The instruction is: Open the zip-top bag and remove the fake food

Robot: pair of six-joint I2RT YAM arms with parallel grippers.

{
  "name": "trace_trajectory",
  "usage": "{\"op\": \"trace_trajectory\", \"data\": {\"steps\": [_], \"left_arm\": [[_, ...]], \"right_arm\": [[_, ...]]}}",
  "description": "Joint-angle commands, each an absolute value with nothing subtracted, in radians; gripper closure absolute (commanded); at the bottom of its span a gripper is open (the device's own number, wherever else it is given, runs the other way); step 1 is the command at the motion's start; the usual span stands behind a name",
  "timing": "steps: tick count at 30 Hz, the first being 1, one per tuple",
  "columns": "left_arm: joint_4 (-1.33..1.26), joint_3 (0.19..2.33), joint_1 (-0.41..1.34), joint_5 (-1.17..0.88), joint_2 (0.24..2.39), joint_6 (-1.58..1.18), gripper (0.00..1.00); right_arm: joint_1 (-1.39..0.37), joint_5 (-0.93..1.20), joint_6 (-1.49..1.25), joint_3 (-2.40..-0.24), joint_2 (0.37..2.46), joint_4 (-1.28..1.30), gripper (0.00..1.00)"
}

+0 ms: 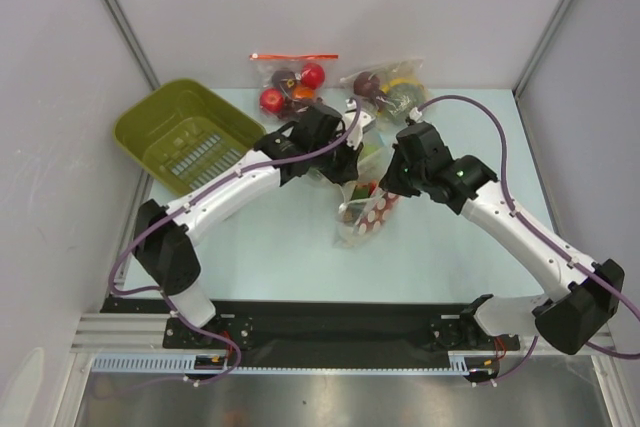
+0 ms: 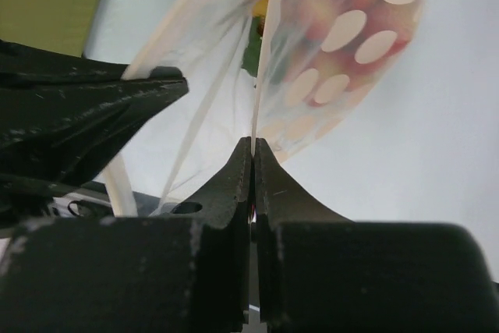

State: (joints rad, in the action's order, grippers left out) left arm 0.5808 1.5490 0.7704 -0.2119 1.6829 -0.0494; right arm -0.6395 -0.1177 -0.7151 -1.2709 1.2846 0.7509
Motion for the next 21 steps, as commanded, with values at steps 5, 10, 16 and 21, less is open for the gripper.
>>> {"op": "trace_trajectory", "data": {"steps": [5, 10, 16, 21], "left_arm": [[0.569, 1.554, 0.617, -0.350, 1.618, -0.074, 1.00], [0.587, 1.549, 0.606, -0.342, 1.582, -0.049, 1.00], [0.617, 1.490, 0.606, -0.270, 1.578, -0.037, 1.00], [0.627, 1.448, 0.606, -0.224, 1.569, -0.018, 1.00]], "right_arm": [[-0.606, -0.232, -0.640, -1.390, 1.223, 0.862, 1.00], [-0.607, -0.290, -0.615, -1.480, 1.229, 0.949, 1.00], [-0.624, -0.290, -0.603, -1.471, 1.270, 0.948, 1.00], [-0.629, -0.224, -0.640, -1.342, 1.275, 0.855, 1.00]]}}
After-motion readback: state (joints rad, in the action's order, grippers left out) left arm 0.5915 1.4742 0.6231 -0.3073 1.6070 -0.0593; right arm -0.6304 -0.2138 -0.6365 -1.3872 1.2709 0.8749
